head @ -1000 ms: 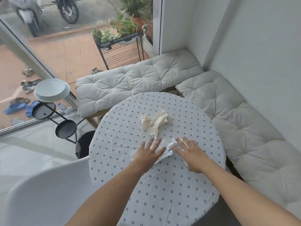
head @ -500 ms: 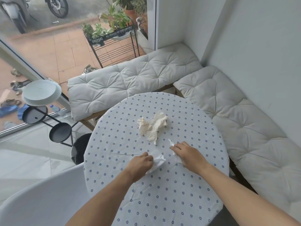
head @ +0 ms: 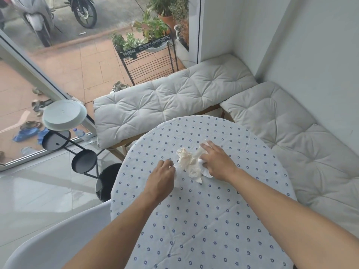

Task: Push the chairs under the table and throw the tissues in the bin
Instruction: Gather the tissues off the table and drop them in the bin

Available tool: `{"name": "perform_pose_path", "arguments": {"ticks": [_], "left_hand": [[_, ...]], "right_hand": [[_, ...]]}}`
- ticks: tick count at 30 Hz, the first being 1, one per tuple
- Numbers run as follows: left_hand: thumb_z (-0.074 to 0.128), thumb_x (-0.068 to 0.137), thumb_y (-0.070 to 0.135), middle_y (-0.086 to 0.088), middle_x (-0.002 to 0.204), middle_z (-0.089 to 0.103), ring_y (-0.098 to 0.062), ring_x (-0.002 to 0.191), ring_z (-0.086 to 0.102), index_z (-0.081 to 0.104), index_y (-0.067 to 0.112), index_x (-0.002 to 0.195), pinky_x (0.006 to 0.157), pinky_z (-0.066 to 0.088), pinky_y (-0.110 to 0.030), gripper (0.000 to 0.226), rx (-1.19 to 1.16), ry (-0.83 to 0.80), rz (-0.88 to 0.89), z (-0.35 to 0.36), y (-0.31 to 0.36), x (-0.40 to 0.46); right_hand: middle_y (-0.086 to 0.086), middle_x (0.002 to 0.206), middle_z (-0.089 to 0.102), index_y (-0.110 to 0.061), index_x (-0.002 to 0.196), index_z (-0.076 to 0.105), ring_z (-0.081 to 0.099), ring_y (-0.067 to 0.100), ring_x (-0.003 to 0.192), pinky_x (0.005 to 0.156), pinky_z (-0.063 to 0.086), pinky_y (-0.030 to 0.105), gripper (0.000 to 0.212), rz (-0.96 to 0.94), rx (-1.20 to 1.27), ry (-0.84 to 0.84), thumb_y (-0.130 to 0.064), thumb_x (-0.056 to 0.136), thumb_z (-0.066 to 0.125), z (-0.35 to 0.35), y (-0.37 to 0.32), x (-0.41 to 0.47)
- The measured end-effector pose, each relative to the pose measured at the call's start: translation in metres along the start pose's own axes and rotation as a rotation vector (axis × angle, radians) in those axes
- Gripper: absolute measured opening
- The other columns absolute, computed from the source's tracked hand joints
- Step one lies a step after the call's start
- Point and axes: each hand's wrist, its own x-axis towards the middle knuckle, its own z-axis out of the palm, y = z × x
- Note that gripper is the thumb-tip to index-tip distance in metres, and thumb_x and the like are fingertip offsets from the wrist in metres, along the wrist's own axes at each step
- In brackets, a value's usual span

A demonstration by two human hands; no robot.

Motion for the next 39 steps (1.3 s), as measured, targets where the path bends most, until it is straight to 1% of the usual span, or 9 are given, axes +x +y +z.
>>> {"name": "perform_pose_path", "arguments": {"ticks": [4,8,12,16,18,21,28,31,39], "left_hand": [[0.052,0.094,0.000,-0.014,0.155,0.047,-0.035,0.137,0.041,0.069,0.002,0.107,0.103,0.043,-0.047,0.022,0.039,0.003,0.011,-0.001,-0.011,0.027],[0.049,0.095,0.000,-0.013,0.169,0.021,-0.032,0.155,0.014,0.066,0.002,0.110,0.120,0.026,-0.051,0.023,0.011,-0.067,0.109,0.011,-0.003,0.056],[0.049,0.097,0.000,-0.005,0.172,0.007,-0.029,0.157,0.000,0.064,0.008,0.107,0.123,0.017,-0.056,0.020,0.049,-0.206,0.178,0.030,0.010,0.072],[0.060,0.096,-0.001,-0.010,0.157,0.044,-0.032,0.147,0.033,0.062,0.005,0.128,0.112,0.039,-0.053,0.032,-0.028,-0.221,0.187,0.041,0.013,0.074],[0.064,0.094,-0.001,-0.012,0.127,0.063,-0.032,0.123,0.054,0.066,0.003,0.111,0.089,0.054,-0.047,0.018,-0.094,-0.161,0.166,0.041,0.016,0.069],[0.061,0.094,-0.001,-0.010,0.099,0.062,-0.032,0.091,0.059,0.063,0.005,0.098,0.065,0.052,-0.044,0.007,-0.057,-0.146,0.097,0.036,0.015,0.055],[0.055,0.095,-0.001,-0.011,0.102,0.065,-0.040,0.078,0.062,0.058,0.008,0.117,0.061,0.052,-0.047,0.024,-0.112,-0.072,0.017,0.004,-0.022,0.019],[0.061,0.096,0.001,-0.011,0.108,0.067,-0.040,0.085,0.066,0.062,0.012,0.129,0.069,0.055,-0.049,0.035,-0.158,-0.015,0.005,-0.022,-0.055,0.001],[0.064,0.091,-0.007,-0.016,0.105,0.069,-0.041,0.088,0.067,0.075,0.007,0.114,0.073,0.057,-0.051,0.029,-0.138,0.073,-0.050,-0.091,-0.193,-0.072]], "right_hand": [[0.003,0.135,0.060,-0.014,0.117,0.065,0.048,0.027,0.128,0.103,0.043,0.039,0.024,0.031,0.034,-0.036,-0.012,0.093,0.065,0.016,-0.004,-0.005],[0.002,0.110,0.064,-0.015,0.110,0.066,0.056,0.026,0.103,0.086,0.048,0.038,0.024,0.054,0.056,0.063,-0.027,0.089,0.072,0.024,-0.007,-0.024],[0.001,0.102,0.064,-0.017,0.106,0.066,0.056,0.026,0.096,0.081,0.048,0.038,0.018,0.082,0.084,0.114,-0.014,0.088,0.068,0.028,-0.008,-0.039],[0.003,0.103,0.066,-0.017,0.113,0.067,0.058,0.026,0.096,0.079,0.051,0.039,0.024,0.135,0.192,0.164,-0.014,0.089,0.066,0.025,-0.008,-0.052],[0.005,0.109,0.067,-0.015,0.123,0.066,0.058,0.026,0.101,0.077,0.053,0.041,0.032,0.181,0.257,0.173,-0.021,0.091,0.068,0.022,-0.006,-0.061],[0.005,0.113,0.064,-0.015,0.128,0.064,0.057,0.025,0.107,0.073,0.054,0.042,0.036,0.230,0.291,0.159,-0.028,0.094,0.067,0.020,-0.009,-0.071],[0.006,0.107,0.063,-0.011,0.116,0.068,0.060,0.025,0.102,0.073,0.054,0.042,0.023,0.207,0.364,0.189,-0.019,0.095,0.064,0.003,-0.044,-0.062],[0.004,0.106,0.063,-0.012,0.117,0.068,0.059,0.022,0.101,0.074,0.055,0.041,0.020,0.156,0.358,0.208,-0.016,0.098,0.063,-0.008,-0.075,-0.043],[0.005,0.109,0.064,-0.012,0.117,0.068,0.058,0.025,0.104,0.078,0.055,0.046,0.020,0.059,0.339,0.204,-0.014,0.099,0.062,-0.025,-0.206,0.021]]}}
